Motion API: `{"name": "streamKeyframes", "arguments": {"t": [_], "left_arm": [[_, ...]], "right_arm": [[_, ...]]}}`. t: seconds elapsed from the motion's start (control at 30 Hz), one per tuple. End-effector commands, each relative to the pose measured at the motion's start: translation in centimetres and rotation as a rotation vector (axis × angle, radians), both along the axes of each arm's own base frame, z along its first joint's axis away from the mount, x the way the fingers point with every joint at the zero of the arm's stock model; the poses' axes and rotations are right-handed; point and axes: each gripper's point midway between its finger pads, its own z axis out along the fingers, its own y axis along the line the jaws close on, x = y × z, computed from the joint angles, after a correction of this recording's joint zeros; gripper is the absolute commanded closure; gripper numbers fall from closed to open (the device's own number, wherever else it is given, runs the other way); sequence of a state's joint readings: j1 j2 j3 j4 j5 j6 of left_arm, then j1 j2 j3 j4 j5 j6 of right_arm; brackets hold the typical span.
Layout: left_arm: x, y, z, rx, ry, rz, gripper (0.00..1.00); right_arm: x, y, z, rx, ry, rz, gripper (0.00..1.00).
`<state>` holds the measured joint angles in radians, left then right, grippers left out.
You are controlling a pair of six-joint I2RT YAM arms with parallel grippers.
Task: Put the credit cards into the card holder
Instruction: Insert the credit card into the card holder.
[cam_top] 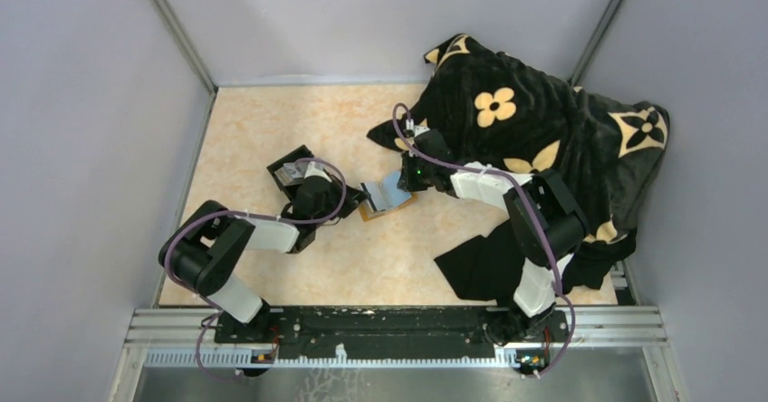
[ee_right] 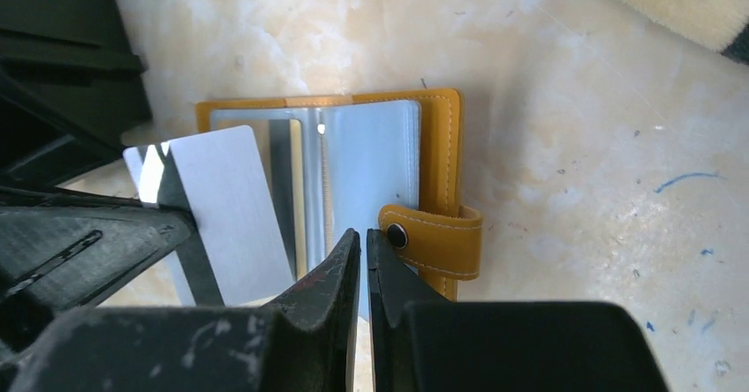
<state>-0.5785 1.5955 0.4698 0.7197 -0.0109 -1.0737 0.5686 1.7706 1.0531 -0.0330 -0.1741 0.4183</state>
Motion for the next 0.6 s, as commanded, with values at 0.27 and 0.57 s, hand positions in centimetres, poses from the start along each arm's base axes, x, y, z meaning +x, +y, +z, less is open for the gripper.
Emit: {"name": "streamKeyframes", "arguments": {"t": [0.27, 0.57], "left_arm": [[1.1, -1.7, 1.3, -0.05, -0.042, -0.01, 1.0], [1.5, -2.7, 1.1, -0.073, -0.043, -0.015, 1.0]], "right_arm": [[1.9, -2.1, -0.7, -0.213, -0.09, -0.071, 0.94], [1.5, -2.3, -2.4, -0.242, -0.05, -0.064, 0.95]]}}
